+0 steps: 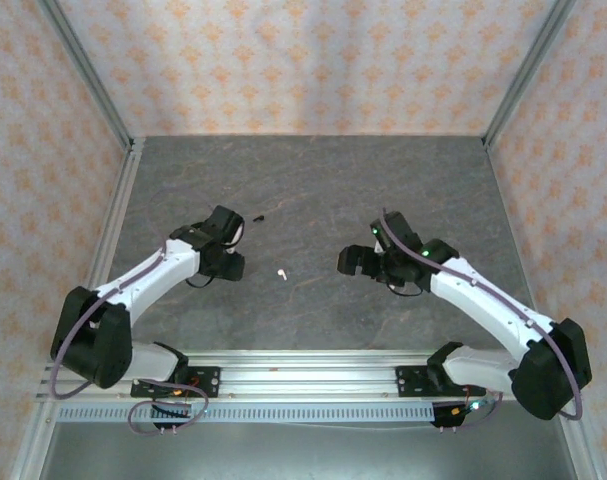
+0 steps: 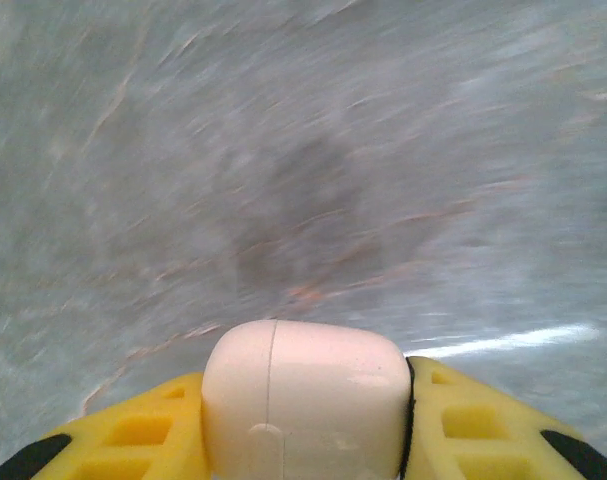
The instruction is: Insert wireless bluetooth earbuds into charging case
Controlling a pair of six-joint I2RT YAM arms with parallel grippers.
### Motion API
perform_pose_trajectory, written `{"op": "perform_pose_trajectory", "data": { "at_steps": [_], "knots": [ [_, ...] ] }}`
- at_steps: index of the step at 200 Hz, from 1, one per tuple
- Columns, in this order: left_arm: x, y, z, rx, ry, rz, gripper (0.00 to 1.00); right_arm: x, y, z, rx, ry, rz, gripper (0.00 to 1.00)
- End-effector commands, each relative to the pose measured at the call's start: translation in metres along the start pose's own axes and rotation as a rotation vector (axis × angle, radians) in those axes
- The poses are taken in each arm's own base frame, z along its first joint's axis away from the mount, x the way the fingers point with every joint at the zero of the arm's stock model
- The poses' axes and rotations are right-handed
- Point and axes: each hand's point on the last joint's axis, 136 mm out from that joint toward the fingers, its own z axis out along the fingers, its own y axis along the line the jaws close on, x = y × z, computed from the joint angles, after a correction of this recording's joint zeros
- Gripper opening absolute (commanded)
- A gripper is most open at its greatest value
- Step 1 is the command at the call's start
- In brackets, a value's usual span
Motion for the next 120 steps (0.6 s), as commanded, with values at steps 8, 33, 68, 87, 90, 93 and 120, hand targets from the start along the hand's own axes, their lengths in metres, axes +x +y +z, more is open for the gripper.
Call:
{"op": "perform_pose_trajectory", "data": {
  "at_steps": [8, 33, 68, 87, 90, 93, 120],
  "knots": [
    [-0.028, -0.064, -0.039, 0.178, -0.169, 0.291, 0.29, 0.006, 0.036, -0.022, -0.165, 0.120, -0.048, 1.00],
    [-0.034, -0.116, -0.072, 0.321, -0.322, 0.522, 0.30, 0.004, 0.056, -0.030, -0.272, 0.178, -0.022, 0.98],
    [-0.034, -0.153, -0.123, 0.486, -0.496, 0.695, 0.29, 0.004, 0.085, -0.038, -0.415, 0.243, 0.033, 0.94],
    [-0.031, -0.160, -0.143, 0.540, -0.546, 0.730, 0.29, 0.001, 0.099, -0.042, -0.499, 0.239, 0.063, 0.91],
    [-0.030, -0.160, -0.145, 0.545, -0.553, 0.735, 0.29, 0.001, 0.102, -0.043, -0.513, 0.240, 0.064, 0.91],
    [-0.030, -0.160, -0.147, 0.548, -0.560, 0.738, 0.29, 0.001, 0.104, -0.044, -0.525, 0.239, 0.068, 0.90],
    [-0.024, -0.158, -0.160, 0.557, -0.587, 0.772, 0.30, 0.009, 0.126, -0.051, -0.574, 0.256, 0.050, 0.85]
  ]
}}
